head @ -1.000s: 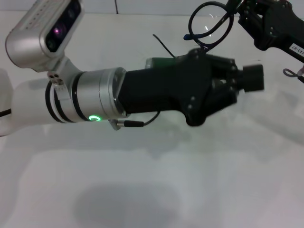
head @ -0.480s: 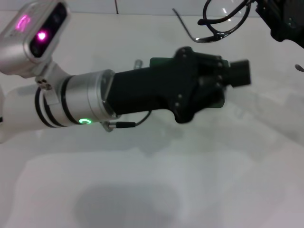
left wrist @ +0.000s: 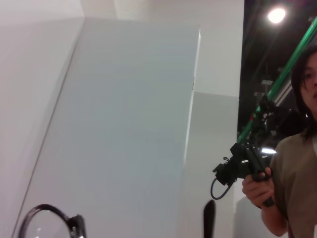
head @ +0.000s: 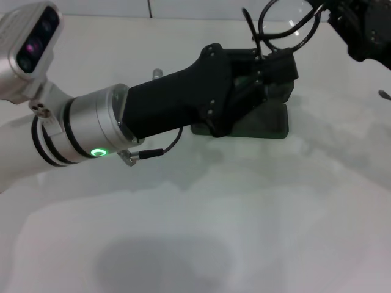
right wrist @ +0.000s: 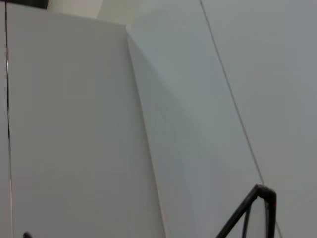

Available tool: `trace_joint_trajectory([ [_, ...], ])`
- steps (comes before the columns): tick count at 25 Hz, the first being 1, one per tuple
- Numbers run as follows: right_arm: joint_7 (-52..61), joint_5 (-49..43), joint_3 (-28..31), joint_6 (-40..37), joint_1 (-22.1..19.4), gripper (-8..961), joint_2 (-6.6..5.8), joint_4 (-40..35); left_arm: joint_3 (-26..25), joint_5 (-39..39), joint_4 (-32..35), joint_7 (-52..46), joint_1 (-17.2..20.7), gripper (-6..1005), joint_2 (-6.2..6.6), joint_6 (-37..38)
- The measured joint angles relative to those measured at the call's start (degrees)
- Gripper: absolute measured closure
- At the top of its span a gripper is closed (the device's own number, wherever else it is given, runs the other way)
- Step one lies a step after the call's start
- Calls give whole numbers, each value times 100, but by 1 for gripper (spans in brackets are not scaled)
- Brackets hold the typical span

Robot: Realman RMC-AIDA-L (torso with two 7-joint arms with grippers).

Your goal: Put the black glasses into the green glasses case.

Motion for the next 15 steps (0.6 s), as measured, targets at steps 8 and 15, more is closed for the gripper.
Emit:
trace_joint_trajectory([
  [8,7,-10,-485,315,229,857,-11,8,168,35,1,-21,-111,949,-20,-33],
  [15,8,-10,-954,408,428,858,-9,-30,166,-137,-187,-200,-135,949,-31,-316],
])
